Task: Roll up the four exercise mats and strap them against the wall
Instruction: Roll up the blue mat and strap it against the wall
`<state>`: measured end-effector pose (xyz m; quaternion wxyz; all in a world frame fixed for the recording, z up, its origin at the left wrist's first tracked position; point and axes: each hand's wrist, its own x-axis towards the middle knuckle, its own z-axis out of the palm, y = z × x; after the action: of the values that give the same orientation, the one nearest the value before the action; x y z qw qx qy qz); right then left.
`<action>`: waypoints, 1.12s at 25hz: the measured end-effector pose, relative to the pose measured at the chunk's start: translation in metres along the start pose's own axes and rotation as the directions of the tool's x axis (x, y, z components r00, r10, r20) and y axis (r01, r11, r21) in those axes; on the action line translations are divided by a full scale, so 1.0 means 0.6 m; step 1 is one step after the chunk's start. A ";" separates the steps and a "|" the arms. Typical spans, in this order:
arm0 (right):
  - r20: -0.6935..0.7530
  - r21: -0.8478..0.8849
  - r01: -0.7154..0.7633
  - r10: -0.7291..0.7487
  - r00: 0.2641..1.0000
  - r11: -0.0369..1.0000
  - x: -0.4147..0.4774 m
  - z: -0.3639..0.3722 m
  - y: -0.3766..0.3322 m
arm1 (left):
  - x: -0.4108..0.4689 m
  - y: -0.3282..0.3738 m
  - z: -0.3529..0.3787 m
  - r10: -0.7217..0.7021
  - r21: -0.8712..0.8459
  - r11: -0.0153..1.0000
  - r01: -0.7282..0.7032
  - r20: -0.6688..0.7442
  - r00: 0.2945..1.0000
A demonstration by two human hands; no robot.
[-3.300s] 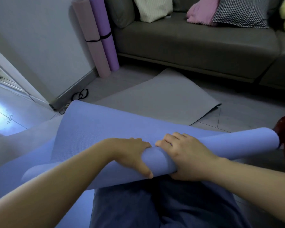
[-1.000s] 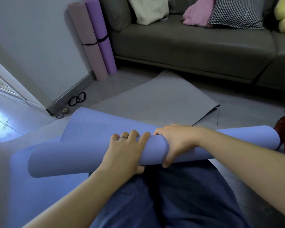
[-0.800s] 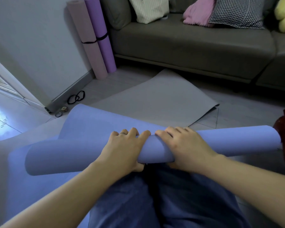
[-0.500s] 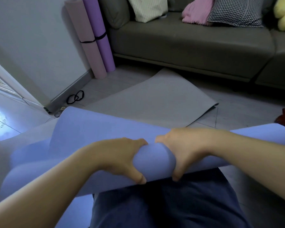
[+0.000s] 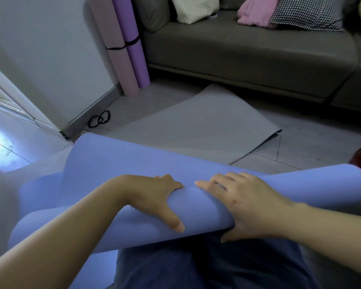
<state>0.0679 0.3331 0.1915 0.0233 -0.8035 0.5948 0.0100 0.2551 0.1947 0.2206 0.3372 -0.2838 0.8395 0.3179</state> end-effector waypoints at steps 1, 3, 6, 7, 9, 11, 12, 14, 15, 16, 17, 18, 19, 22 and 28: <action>0.027 -0.001 -0.002 0.002 1.000 1.000 0.000 0.003 -0.002 | 0.000 0.001 0.002 0.003 0.028 1.000 -0.002 -0.032 0.999; 0.207 0.079 -0.078 0.060 0.977 0.994 0.017 -0.017 0.008 | -0.007 0.008 0.012 0.029 0.085 0.996 -0.014 -0.182 0.983; 0.422 0.283 -0.166 0.033 0.906 0.944 0.057 -0.048 0.036 | -0.014 0.030 0.056 0.100 0.367 0.922 0.124 -0.535 0.839; 0.476 0.336 -0.192 0.010 0.879 0.922 0.069 -0.053 0.043 | -0.012 0.032 0.070 0.133 0.412 0.895 0.170 -0.611 0.780; 0.549 0.400 -0.218 -0.042 0.835 0.890 0.087 -0.057 0.051 | -0.008 0.026 0.079 0.176 0.423 0.889 0.175 -0.669 0.723; 0.615 0.433 -0.259 -0.074 0.785 0.863 0.096 -0.066 0.060 | -0.013 0.018 0.068 0.213 0.400 0.910 0.113 -0.683 0.699; 0.649 0.447 -0.290 -0.084 0.756 0.846 0.096 -0.070 0.066 | -0.015 0.015 0.061 0.216 0.379 0.922 0.084 -0.680 0.701; 0.703 0.479 -0.361 -0.103 0.703 0.800 0.093 -0.075 0.073 | -0.016 0.016 0.055 0.223 0.359 0.932 0.041 -0.661 0.717; 0.723 0.483 -0.390 -0.106 0.683 0.784 0.088 -0.073 0.073 | -0.017 0.019 0.052 0.233 0.359 0.933 0.020 -0.648 0.725; 0.734 0.478 -0.408 -0.099 0.672 0.778 0.082 -0.069 0.072 | -0.014 0.019 0.050 0.238 0.356 0.934 0.000 -0.625 0.744; 0.736 0.466 -0.417 -0.081 0.672 0.780 0.076 -0.067 0.071 | -0.011 0.021 0.046 0.238 0.350 0.937 -0.019 -0.596 0.767; 0.727 0.452 -0.417 -0.056 0.684 0.789 0.068 -0.067 0.069 | -0.008 0.021 0.039 0.231 0.337 0.941 -0.037 -0.559 0.797; 0.698 0.426 -0.402 -0.012 0.716 0.811 0.057 -0.071 0.065 | -0.004 0.021 0.029 0.220 0.307 0.950 -0.062 -0.513 0.829; 0.426 0.214 -0.296 0.184 0.886 0.931 0.017 -0.082 0.039 | 0.018 0.020 -0.011 0.183 0.168 0.977 -0.135 -0.320 0.930; 0.163 -0.038 -0.244 0.247 0.955 0.969 0.003 -0.009 -0.005 | 0.043 0.020 -0.058 0.135 0.046 0.991 -0.129 -0.167 0.977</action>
<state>0.0714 0.3320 0.1971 0.0643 -0.7201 0.6857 0.0850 0.2176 0.1706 0.2253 0.2475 -0.2477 0.8875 0.2994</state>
